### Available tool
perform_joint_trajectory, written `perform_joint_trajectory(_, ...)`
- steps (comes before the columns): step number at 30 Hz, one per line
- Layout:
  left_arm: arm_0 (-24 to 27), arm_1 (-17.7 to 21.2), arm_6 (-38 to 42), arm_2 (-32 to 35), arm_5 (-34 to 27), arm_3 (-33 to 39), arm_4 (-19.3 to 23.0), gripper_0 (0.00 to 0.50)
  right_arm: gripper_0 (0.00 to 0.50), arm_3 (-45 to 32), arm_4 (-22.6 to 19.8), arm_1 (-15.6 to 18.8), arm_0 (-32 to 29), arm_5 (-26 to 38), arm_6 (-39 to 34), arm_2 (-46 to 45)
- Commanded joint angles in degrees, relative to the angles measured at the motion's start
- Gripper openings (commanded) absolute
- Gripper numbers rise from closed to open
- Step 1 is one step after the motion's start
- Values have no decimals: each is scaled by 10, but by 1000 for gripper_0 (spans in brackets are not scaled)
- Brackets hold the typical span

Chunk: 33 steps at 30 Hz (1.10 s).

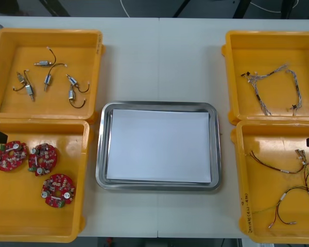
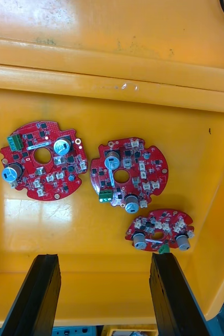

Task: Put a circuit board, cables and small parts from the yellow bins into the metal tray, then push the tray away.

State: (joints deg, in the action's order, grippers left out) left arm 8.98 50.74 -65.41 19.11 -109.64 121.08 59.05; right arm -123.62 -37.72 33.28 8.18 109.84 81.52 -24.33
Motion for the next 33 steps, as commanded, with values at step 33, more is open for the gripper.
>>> perform_joint_trajectory(33, -11, 25, -39, 18, -4, 15, -3, 500, 500, -20, -4, 13, -9, 2, -4, -10)
